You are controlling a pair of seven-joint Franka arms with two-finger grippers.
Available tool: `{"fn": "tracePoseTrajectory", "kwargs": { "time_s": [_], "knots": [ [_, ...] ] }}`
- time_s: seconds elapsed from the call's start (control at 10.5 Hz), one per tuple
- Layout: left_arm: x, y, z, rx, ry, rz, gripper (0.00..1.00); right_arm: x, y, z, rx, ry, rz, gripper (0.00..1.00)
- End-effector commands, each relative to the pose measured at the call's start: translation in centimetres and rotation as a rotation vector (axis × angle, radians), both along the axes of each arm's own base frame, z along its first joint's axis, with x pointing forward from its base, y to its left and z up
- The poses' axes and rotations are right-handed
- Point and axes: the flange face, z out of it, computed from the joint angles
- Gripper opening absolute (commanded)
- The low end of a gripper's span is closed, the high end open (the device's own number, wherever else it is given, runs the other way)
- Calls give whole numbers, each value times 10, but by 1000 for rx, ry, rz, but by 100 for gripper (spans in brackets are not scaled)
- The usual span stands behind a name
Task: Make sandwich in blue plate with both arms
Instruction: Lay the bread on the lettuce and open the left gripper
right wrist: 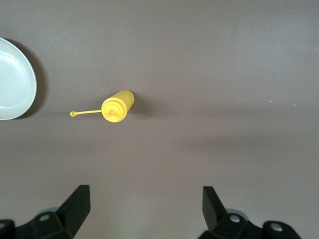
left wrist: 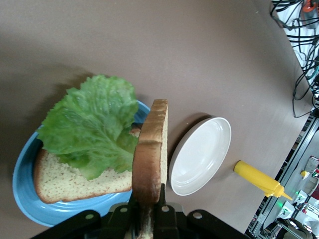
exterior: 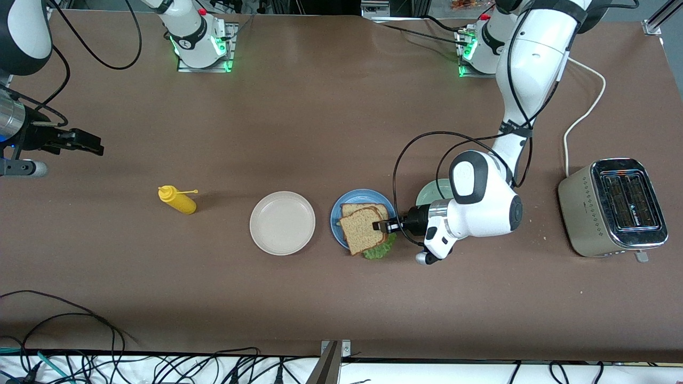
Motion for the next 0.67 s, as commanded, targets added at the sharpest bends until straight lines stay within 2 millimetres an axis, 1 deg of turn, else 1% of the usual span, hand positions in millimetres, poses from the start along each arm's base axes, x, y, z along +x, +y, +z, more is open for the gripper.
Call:
{"fn": "tracePoseTrajectory", "kwargs": {
  "time_s": [0.0,0.19,0.29,0.38,0.57],
  "knots": [
    [3,0,-19,-8,11,6,32,2,4,4,13,-2,-4,100],
    [4,5,-30,-1,26,11,53,3,4,4,15,-4,-4,100],
    [2,10,-37,5,38,18,66,3,4,3,15,-2,-4,100],
    [4,15,-39,9,40,24,74,3,4,3,15,-2,-4,100],
    [4,26,-46,26,50,34,79,3,4,3,15,-2,-3,100]
  ]
}}
